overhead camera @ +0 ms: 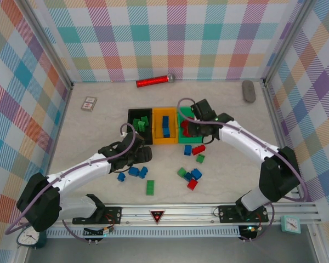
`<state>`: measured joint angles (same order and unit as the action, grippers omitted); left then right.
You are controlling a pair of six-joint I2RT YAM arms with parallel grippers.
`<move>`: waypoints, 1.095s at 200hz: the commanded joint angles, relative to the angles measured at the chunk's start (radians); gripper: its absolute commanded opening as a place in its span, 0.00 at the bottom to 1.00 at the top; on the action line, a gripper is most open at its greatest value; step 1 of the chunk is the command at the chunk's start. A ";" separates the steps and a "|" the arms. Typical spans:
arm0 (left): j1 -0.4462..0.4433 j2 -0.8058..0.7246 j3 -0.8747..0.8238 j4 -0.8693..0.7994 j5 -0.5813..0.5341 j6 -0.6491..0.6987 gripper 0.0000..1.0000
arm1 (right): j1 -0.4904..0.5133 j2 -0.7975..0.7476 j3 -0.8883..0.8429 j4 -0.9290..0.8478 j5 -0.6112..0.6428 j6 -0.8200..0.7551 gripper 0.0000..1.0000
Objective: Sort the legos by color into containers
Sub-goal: Place the lego in the container.
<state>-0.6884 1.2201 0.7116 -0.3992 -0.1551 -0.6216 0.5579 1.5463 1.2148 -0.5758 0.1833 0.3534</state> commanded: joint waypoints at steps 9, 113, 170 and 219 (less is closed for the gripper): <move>0.009 0.005 -0.015 0.014 0.024 -0.019 0.80 | -0.048 0.119 0.135 -0.088 -0.021 -0.007 0.34; 0.008 -0.065 -0.065 0.050 0.035 0.016 0.81 | -0.044 -0.009 -0.070 -0.005 -0.130 0.010 0.54; 0.007 -0.029 -0.067 0.172 0.140 0.059 0.81 | -0.022 -0.198 -0.296 0.028 -0.126 0.059 0.55; 0.007 -0.021 -0.074 0.132 0.178 0.082 0.81 | -0.019 -0.245 -0.377 0.046 -0.106 0.077 0.55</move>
<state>-0.6884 1.1957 0.6510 -0.2558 -0.0082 -0.5697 0.5316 1.3186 0.8612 -0.5610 0.0704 0.4076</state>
